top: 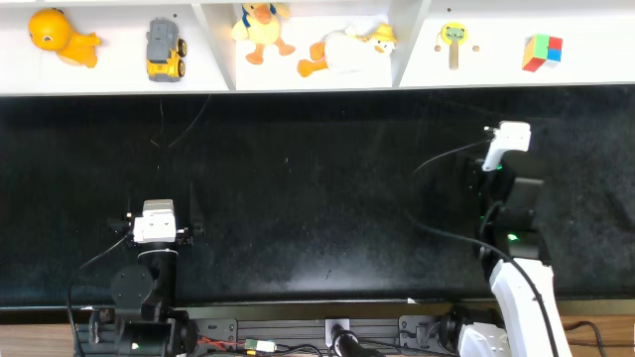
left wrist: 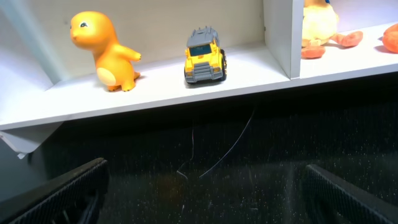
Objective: Store Toys
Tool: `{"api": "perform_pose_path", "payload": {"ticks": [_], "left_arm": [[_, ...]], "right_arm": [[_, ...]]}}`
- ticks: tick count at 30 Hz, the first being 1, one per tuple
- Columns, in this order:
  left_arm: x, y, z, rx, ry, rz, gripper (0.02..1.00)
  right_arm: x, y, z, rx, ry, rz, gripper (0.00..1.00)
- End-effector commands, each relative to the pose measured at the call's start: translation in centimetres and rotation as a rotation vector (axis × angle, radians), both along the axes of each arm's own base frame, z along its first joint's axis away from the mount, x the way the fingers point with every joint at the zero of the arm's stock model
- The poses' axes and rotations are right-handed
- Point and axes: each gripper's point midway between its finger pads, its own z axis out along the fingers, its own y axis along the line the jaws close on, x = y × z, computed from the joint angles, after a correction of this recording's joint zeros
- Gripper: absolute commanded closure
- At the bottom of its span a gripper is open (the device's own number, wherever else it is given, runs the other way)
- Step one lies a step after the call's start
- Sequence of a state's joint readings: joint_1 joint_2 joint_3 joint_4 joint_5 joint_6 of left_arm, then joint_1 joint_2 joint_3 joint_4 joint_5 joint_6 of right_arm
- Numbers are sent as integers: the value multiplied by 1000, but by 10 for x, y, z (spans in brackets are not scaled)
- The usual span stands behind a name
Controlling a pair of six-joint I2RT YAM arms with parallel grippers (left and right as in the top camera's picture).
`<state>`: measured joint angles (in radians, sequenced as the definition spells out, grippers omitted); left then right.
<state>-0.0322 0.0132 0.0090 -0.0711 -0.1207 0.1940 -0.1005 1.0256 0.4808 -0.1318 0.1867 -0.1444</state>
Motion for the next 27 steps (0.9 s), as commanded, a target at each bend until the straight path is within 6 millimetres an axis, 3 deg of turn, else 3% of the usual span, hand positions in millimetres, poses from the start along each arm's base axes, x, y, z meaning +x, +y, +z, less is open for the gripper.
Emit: {"api": "perform_pose_path", "payload": {"ticks": [1, 9, 17, 27], "left_arm": [[-1, 1, 1, 19, -6, 5, 20], [-1, 1, 1, 19, -6, 5, 20], [-1, 1, 1, 19, -6, 5, 20], [-1, 1, 1, 19, -6, 5, 20]], "right_arm": [[-8, -11, -1, -26, -39, -150, 5], [-22, -12, -17, -17, -79, -278, 3], [-26, 28, -33, 1, -120, -59, 7], [-60, 29, -52, 18, -128, -35, 7]]}}
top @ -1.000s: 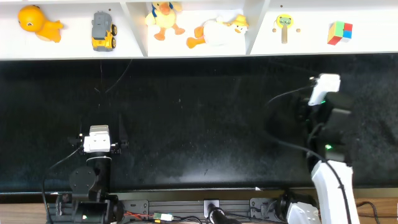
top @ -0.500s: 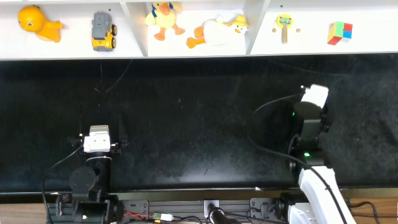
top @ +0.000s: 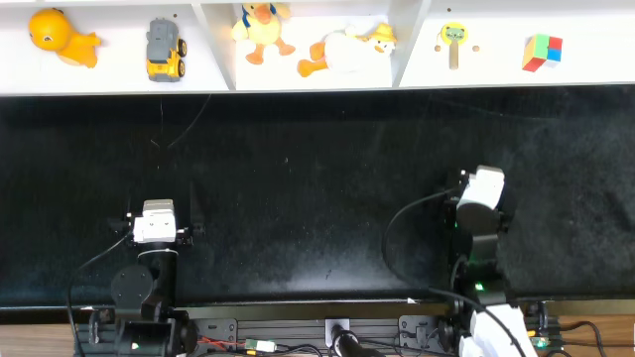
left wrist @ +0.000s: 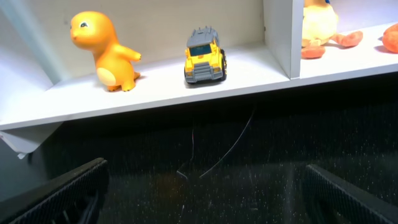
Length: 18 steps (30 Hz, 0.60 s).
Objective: Store Toys
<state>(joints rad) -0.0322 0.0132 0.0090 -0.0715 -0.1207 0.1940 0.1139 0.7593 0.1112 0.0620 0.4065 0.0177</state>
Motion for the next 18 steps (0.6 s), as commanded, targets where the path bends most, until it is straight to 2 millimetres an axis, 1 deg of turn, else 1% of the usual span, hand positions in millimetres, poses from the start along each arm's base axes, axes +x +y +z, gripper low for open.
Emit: {"api": "perform_pose_path", "payload": {"ticks": [1, 6, 10, 12, 15, 18], "left_arm": [[-1, 1, 2, 19, -6, 5, 20], [-1, 1, 2, 19, -6, 5, 20], [-1, 1, 2, 18, -6, 5, 20], [-1, 1, 2, 19, -6, 5, 20], [-1, 1, 2, 19, -6, 5, 20], [-1, 1, 2, 19, -6, 5, 20]], "right_arm": [[-13, 2, -10, 1, 17, 21, 7], [-32, 0, -22, -7, 89, 21, 5], [-27, 0, 2, 5, -23, 19, 5], [-25, 0, 17, 12, -90, 18, 5], [-24, 0, 44, 26, -215, 17, 5], [-26, 0, 65, 36, -311, 17, 5]]}}
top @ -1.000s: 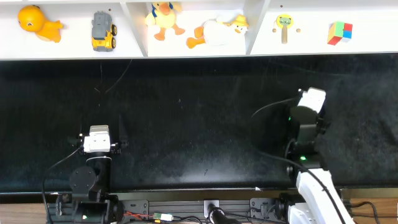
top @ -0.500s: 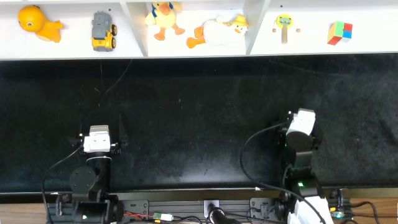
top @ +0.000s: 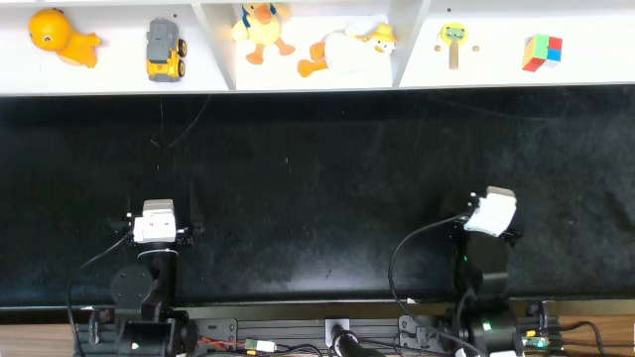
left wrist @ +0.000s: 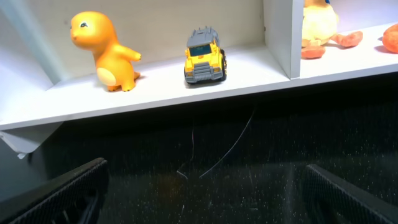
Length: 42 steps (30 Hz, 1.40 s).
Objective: Store Toys
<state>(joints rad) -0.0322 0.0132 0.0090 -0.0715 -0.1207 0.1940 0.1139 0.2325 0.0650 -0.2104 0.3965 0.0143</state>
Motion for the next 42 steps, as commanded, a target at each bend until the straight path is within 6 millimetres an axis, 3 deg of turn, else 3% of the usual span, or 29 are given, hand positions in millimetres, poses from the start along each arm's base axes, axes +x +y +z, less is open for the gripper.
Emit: {"api": "perform_pose_path", "payload": {"ticks": [1, 6, 15, 18, 23, 27, 30, 37, 42], "left_arm": [[-1, 1, 2, 19, -6, 5, 20], [-1, 1, 2, 19, -6, 5, 20], [-1, 1, 2, 18, -6, 5, 20], [-1, 1, 2, 19, -6, 5, 20], [-1, 1, 2, 19, -6, 5, 20], [-1, 1, 2, 19, -6, 5, 20], [-1, 1, 2, 19, -6, 5, 20], [-1, 1, 2, 19, -6, 5, 20], [-1, 1, 2, 19, -6, 5, 20]], "right_arm": [[-2, 1, 31, 15, -138, 9, 7], [-7, 1, 53, 26, -239, 10, 7], [-10, -13, 51, 19, -231, -50, 5], [-7, -4, 50, 30, -227, 7, 5], [-2, 30, 46, 67, -210, 209, 7], [-2, 34, 45, -65, -185, 278, 1], [-2, 29, 45, -70, -183, 261, 5], [-2, 48, 45, 63, -200, 312, 5], [-3, 55, 45, 64, -200, 340, 5]]}}
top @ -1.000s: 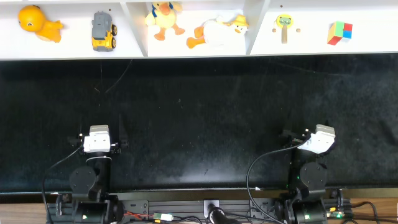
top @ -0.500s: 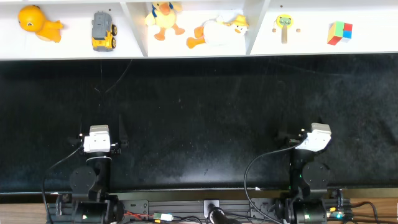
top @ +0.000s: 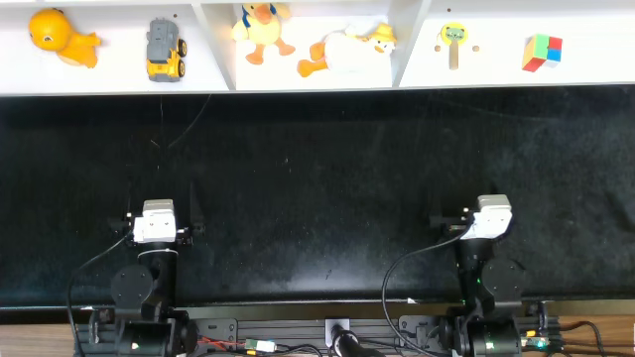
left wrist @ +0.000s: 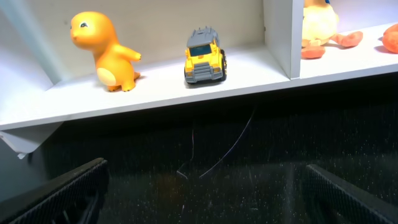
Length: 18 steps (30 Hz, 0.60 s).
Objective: Store Toys
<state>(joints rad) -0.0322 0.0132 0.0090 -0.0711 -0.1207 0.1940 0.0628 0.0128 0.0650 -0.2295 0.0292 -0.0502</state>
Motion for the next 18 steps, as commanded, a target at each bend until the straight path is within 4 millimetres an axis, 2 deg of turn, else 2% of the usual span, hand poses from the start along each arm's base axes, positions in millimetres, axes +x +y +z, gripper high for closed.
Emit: {"api": "perform_pose_path", "payload": {"ticks": [1, 7, 11, 18], "left_arm": [[-1, 1, 1, 19, -6, 5, 20], [-1, 1, 1, 19, -6, 5, 20], [-1, 1, 1, 19, -6, 5, 20], [-1, 1, 1, 19, -6, 5, 20]], "right_arm": [[-1, 5, 4, 33, -11, 21, 5], [-1, 9, 4, 24, -12, 32, 5], [-1, 5, 5, -61, -22, 14, 5], [-1, 10, 5, -63, -23, 41, 5]]}}
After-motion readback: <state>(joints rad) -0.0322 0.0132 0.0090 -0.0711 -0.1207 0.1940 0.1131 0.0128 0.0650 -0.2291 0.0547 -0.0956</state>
